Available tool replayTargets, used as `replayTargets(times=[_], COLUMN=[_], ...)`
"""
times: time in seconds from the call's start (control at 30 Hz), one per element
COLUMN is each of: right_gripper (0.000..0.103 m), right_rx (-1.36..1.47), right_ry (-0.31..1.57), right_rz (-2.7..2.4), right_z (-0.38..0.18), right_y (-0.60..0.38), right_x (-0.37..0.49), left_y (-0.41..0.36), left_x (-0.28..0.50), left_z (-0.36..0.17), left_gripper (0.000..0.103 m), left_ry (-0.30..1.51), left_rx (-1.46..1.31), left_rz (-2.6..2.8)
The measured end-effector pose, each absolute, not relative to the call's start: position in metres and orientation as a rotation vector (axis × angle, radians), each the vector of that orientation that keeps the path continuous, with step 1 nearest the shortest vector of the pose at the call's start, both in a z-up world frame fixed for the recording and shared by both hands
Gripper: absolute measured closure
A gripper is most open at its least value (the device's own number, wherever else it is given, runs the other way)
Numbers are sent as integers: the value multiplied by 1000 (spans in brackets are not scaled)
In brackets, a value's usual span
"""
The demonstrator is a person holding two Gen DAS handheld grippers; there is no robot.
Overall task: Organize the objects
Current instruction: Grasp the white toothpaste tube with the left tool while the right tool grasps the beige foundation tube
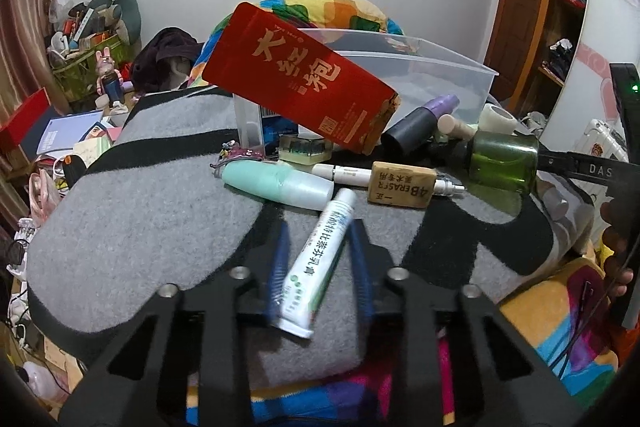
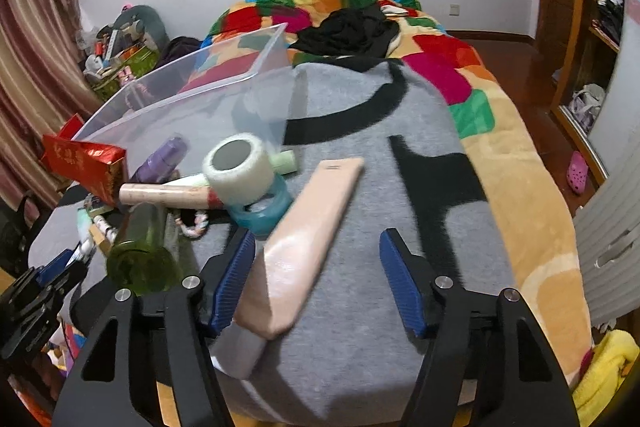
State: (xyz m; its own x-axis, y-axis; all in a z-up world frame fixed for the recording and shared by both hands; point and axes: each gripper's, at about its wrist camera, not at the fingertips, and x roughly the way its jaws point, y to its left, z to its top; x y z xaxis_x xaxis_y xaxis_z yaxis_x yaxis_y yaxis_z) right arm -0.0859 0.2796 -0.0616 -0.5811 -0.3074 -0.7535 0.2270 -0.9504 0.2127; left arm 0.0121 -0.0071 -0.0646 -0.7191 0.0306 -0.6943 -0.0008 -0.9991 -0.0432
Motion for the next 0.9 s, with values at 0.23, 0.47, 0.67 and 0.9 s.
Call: replayTargets(times=[0.23, 0.47, 0.67, 0.9], right_gripper=[60, 76, 77, 77], right_rx=[1209, 1171, 1092, 933], right_ry=[67, 66, 20, -3], right_rz=[-2593, -2646, -2705, -2696], right_z=[-64, -61, -43, -2], right_y=[263, 280, 289, 282], right_x=[-70, -57, -55, -68], left_y=[-15, -19, -22, -21], left_x=[15, 22, 22, 4], left_z=[-62, -51, -28, 6], left_gripper=[87, 87, 87, 87], left_ry=[-126, -156, -168, -146], left_rx=[-1171, -1129, -1034, -906], left_rz=[2897, 2919, 2945, 2976])
